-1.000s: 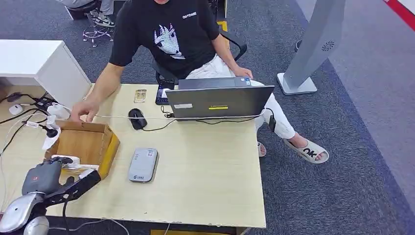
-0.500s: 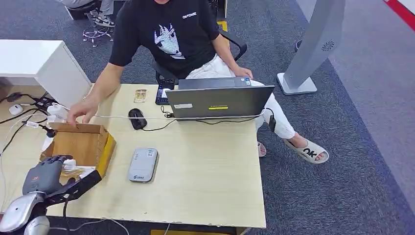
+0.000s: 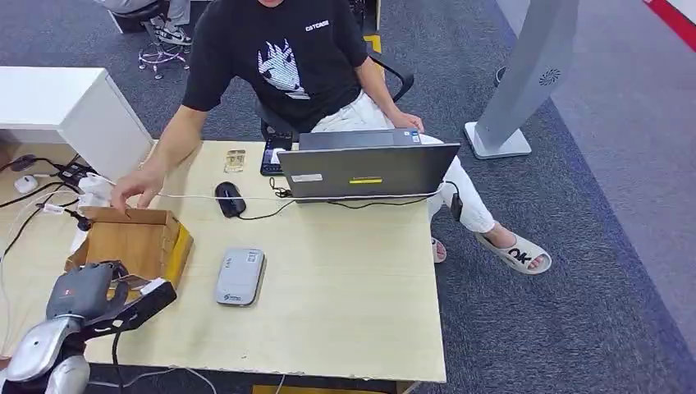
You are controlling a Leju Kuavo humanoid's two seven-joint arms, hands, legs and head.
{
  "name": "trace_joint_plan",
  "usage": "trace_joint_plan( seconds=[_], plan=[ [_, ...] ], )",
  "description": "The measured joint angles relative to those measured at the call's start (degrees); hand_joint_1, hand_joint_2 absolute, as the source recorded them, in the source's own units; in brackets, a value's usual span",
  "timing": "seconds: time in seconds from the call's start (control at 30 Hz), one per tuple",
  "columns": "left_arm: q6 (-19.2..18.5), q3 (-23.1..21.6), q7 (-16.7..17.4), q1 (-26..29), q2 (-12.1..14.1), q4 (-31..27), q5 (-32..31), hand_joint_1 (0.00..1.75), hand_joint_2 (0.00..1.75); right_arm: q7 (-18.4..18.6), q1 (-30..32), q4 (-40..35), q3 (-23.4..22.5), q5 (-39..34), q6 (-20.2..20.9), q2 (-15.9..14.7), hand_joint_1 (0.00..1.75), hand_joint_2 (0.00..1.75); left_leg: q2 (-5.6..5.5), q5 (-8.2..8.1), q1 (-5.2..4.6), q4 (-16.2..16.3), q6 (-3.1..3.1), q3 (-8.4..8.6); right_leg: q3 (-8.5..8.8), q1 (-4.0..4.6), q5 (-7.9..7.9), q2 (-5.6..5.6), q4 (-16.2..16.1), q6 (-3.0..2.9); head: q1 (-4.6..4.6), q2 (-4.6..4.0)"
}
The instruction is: Pass the card to the sensor for recognition and then transmit it.
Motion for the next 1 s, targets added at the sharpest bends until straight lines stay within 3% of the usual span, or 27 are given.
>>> trace_joint_plan(
  seconds=[0.43, 0.53, 0.7, 0.8, 1.0],
  plan=[
    [2.05, -0.74, -0.22, -0.13, -0.02, 0.17, -0.22, 1.75, 1.75, 0.0, -0.02, 0.0, -0.06, 0.37, 0.02, 0.0, 0.0, 1.75, 0.0, 0.0, 0.0, 0.0, 0.0, 0.0, -0.01, 0.0, 0.0, 0.0, 0.0, 0.0, 0.0, 0.0],
    [7.49, -0.74, 0.09, -0.41, -0.26, 0.11, -0.98, 1.75, 1.75, 0.0, -0.01, 0.0, -0.11, 0.57, -0.02, 0.0, 0.0, 1.75, -0.01, 0.01, 0.0, 0.0, 0.0, 0.01, -0.02, 0.0, 0.0, -0.01, 0.0, 0.0, 0.0, 0.0],
    [24.97, 0.5, -4.42, -3.65, -2.86, -3.29, 4.71, 1.75, 1.75, -0.33, -0.12, 0.0, -0.13, 2.14, -0.63, 0.0, 0.0, 1.75, -0.04, 0.01, -0.01, 0.01, 0.0, 0.0, 0.05, 0.0, 0.01, -0.07, 0.0, 0.01, 0.0, 0.0],
    [28.02, 1.71, -6.91, -6.14, -4.31, -5.36, 8.13, 1.75, 1.75, -0.55, -0.18, 0.0, -0.13, 2.97, -0.72, 0.0, 0.0, 1.75, -0.05, 0.01, -0.02, 0.01, 0.01, 0.01, 0.05, 0.0, 0.03, -0.07, 0.0, 0.03, 0.02, 0.0],
    [28.5, 2.36, -8.61, -9.39, -6.23, -6.62, 8.44, 1.75, 1.75, -0.55, -0.36, 0.0, -0.07, 3.61, -0.72, 0.0, 0.0, 1.75, -0.05, 0.02, 0.0, 0.02, 0.01, 0.02, 0.03, 0.0, 0.03, -0.07, 0.0, 0.03, 0.0, 0.0]
  ],
)
